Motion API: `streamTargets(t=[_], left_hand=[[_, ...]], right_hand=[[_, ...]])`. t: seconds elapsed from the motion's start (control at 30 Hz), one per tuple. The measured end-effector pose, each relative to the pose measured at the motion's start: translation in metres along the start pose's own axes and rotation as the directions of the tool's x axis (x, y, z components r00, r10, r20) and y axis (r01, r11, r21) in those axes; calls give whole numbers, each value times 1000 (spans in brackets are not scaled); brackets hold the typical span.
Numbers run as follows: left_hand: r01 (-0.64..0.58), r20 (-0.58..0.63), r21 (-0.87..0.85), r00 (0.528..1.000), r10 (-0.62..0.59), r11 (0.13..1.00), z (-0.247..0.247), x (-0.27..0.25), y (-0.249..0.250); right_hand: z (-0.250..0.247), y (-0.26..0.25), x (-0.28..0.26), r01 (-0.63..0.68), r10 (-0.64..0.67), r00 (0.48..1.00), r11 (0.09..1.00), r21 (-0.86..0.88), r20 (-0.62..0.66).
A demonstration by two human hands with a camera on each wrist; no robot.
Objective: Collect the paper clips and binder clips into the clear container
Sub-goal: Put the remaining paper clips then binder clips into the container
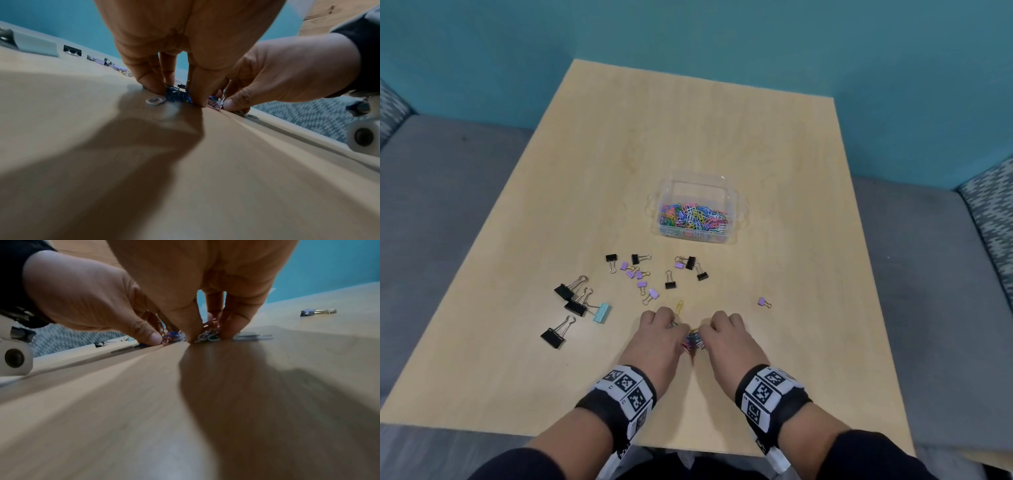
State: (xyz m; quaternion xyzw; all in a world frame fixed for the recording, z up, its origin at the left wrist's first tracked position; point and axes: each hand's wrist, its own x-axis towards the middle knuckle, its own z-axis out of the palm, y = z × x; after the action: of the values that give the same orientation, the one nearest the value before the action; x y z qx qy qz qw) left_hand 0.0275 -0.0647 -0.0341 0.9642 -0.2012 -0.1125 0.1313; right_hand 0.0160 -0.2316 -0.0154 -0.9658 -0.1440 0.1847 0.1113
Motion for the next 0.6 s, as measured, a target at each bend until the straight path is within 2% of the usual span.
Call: streamTargets(t=[0.2,0.3,0.6], left_hand=[[-16,30,63,999,14,998,-1,2,-4],[-7,78,81,997,1,997,-4,4,-7],[83,155,-78,985,-70,993,-16,7,-12]], right_hand=[[-1,9,4,45,-45,999,999,-27,-5],[-2,14,5,28,-28,1000,1000,5,7],[-15,26,9,-102,83,991,978,184,107]])
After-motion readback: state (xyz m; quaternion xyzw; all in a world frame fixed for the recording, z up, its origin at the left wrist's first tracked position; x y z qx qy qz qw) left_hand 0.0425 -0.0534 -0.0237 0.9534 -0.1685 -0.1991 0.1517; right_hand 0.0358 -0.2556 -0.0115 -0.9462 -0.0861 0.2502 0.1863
